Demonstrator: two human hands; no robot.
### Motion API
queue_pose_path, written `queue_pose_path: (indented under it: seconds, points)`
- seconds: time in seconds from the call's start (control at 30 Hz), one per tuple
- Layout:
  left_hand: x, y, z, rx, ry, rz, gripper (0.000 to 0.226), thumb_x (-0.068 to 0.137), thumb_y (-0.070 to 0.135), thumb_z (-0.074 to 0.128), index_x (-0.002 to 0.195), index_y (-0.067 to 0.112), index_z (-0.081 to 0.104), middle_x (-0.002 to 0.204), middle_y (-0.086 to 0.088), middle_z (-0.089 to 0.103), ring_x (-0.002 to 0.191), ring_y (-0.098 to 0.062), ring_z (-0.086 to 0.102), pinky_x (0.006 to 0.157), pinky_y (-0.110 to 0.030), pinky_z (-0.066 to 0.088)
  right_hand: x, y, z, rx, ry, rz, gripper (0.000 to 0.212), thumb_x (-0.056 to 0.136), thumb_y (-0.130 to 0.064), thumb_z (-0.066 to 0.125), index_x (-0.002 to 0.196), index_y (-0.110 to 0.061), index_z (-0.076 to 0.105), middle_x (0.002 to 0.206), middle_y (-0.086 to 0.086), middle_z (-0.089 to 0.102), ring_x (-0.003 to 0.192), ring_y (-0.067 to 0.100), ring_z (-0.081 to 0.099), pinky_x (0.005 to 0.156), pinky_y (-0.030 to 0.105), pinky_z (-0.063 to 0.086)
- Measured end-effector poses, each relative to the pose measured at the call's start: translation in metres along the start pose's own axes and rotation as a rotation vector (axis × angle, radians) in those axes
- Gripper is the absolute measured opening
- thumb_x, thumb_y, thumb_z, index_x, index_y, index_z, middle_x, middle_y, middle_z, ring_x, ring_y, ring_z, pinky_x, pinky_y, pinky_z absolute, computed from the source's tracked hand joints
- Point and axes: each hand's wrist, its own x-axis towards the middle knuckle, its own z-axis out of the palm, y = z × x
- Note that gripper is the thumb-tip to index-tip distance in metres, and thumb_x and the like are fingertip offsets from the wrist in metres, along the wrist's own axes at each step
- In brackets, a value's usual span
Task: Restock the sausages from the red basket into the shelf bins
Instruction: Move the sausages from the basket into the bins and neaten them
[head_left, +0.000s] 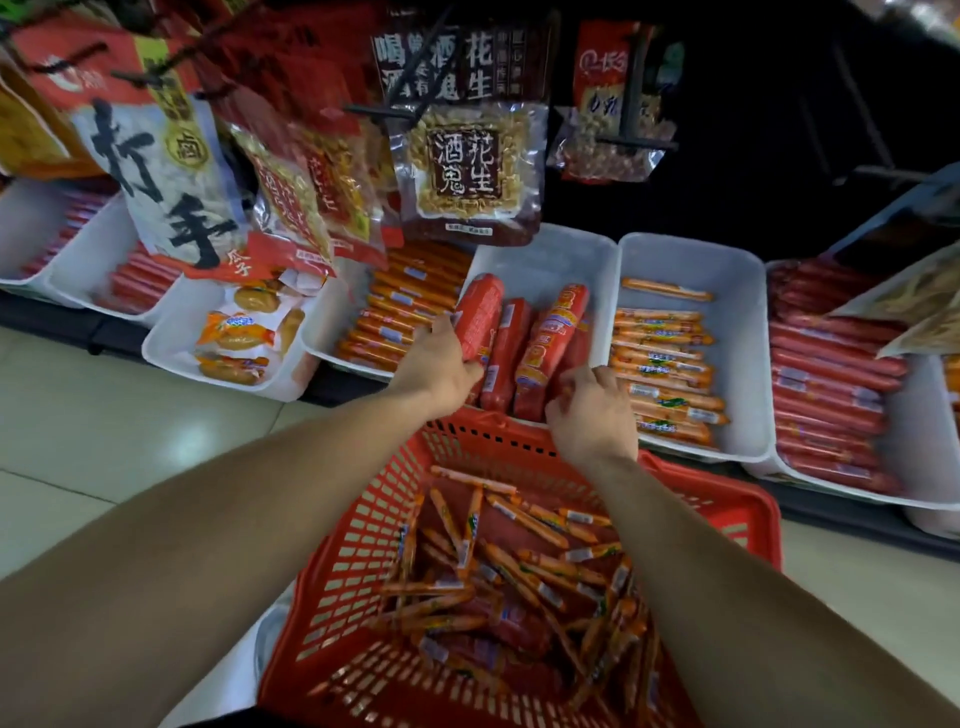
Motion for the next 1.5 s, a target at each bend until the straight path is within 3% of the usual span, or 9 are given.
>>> queue_pose_path:
  seconds: [0.23, 0.43, 0.6, 0.87, 1.1, 1.17, 1.27, 1.43, 1.5]
  points:
    - [0.007, 0.010, 0.028, 0.062, -0.069, -0.020, 0.064, 0.100, 0.030, 0.055, 0.151, 0.009, 0.022, 0.144, -0.021, 0.033, 0.124, -0.042, 0.051, 0.099, -0.047, 0.045, 0.000, 0.002, -0.003, 0.055, -0.004, -0.027, 0.030, 0.087, -0.021, 0.060, 0.117, -0.017, 0.064, 0.120, 0.006, 0.055, 0.111, 0.032, 0.054, 0.089, 0.041, 0.049]
    - [-0.020, 0.015, -0.009, 0.166, -0.097, 0.066, 0.064, 0.097, 0.035, 0.058, 0.151, 0.014, 0.031, 0.147, -0.014, 0.038, 0.129, -0.034, 0.049, 0.104, -0.042, 0.044, -0.023, -0.002, -0.021, 0.067, -0.022, -0.068, 0.027, 0.088, -0.020, 0.060, 0.114, -0.016, 0.066, 0.121, 0.006, 0.053, 0.109, 0.031, 0.056, 0.087, 0.041, 0.052]
    - [-0.082, 0.008, -0.032, 0.213, -0.161, 0.124, 0.043, 0.096, 0.037, 0.057, 0.134, 0.016, 0.051, 0.135, -0.007, 0.049, 0.121, -0.027, 0.053, 0.102, -0.038, 0.045, -0.063, 0.004, -0.050, -0.009, -0.051, -0.119, 0.028, 0.090, -0.024, 0.059, 0.117, -0.017, 0.065, 0.124, 0.007, 0.051, 0.112, 0.034, 0.055, 0.087, 0.043, 0.052]
    - [-0.178, -0.048, 0.034, 0.214, -0.303, 0.045, 0.040, 0.094, 0.034, 0.059, 0.126, 0.010, 0.058, 0.130, -0.014, 0.056, 0.122, -0.030, 0.052, 0.098, -0.037, 0.045, -0.136, 0.050, -0.046, -0.042, -0.179, -0.029, 0.025, 0.089, -0.023, 0.061, 0.113, -0.017, 0.066, 0.122, 0.009, 0.054, 0.108, 0.035, 0.060, 0.088, 0.039, 0.049]
    - [-0.192, -0.077, 0.096, 0.221, -0.484, -0.037, 0.062, 0.093, 0.041, 0.062, 0.140, 0.005, 0.044, 0.141, -0.022, 0.044, 0.126, -0.038, 0.050, 0.103, -0.043, 0.044, -0.149, 0.113, 0.011, -0.148, -0.558, 0.134, 0.064, 0.086, -0.051, 0.059, 0.142, -0.023, 0.047, 0.133, 0.017, 0.055, 0.117, 0.034, 0.059, 0.094, 0.038, 0.051]
    - [-0.179, -0.085, 0.107, 0.248, -0.491, -0.025, 0.063, 0.093, 0.043, 0.062, 0.143, 0.009, 0.042, 0.141, -0.019, 0.045, 0.125, -0.038, 0.050, 0.103, -0.047, 0.044, -0.143, 0.128, 0.029, -0.176, -0.580, 0.143, 0.079, 0.082, -0.060, 0.062, 0.148, -0.023, 0.038, 0.138, 0.017, 0.052, 0.122, 0.037, 0.055, 0.097, 0.040, 0.050]
    - [-0.155, -0.096, 0.125, 0.269, -0.497, -0.029, 0.064, 0.090, 0.043, 0.066, 0.142, 0.014, 0.042, 0.137, -0.015, 0.047, 0.122, -0.038, 0.050, 0.100, -0.051, 0.046, -0.135, 0.135, 0.045, -0.269, -0.575, 0.128, 0.087, 0.088, -0.057, 0.064, 0.155, -0.019, 0.023, 0.155, 0.017, 0.027, 0.140, 0.042, 0.033, 0.109, 0.046, 0.040]
    - [-0.124, -0.111, 0.150, 0.361, -0.465, -0.085, 0.078, 0.088, 0.043, 0.070, 0.150, 0.018, 0.029, 0.153, -0.016, 0.032, 0.142, -0.042, 0.027, 0.112, -0.052, 0.035, -0.123, 0.141, 0.072, -0.269, -0.499, 0.322, 0.105, 0.088, -0.052, 0.069, 0.158, -0.012, 0.002, 0.164, 0.018, -0.002, 0.149, 0.045, 0.006, 0.117, 0.053, 0.025]
    - [-0.118, -0.122, 0.156, 0.295, -0.505, -0.114, 0.079, 0.084, 0.050, 0.072, 0.147, 0.018, 0.037, 0.147, -0.015, 0.041, 0.134, -0.039, 0.042, 0.107, -0.050, 0.042, -0.122, 0.145, 0.083, -0.230, -0.485, 0.397, 0.108, 0.087, -0.052, 0.069, 0.158, -0.009, 0.001, 0.163, 0.022, 0.000, 0.148, 0.047, 0.011, 0.117, 0.052, 0.023]
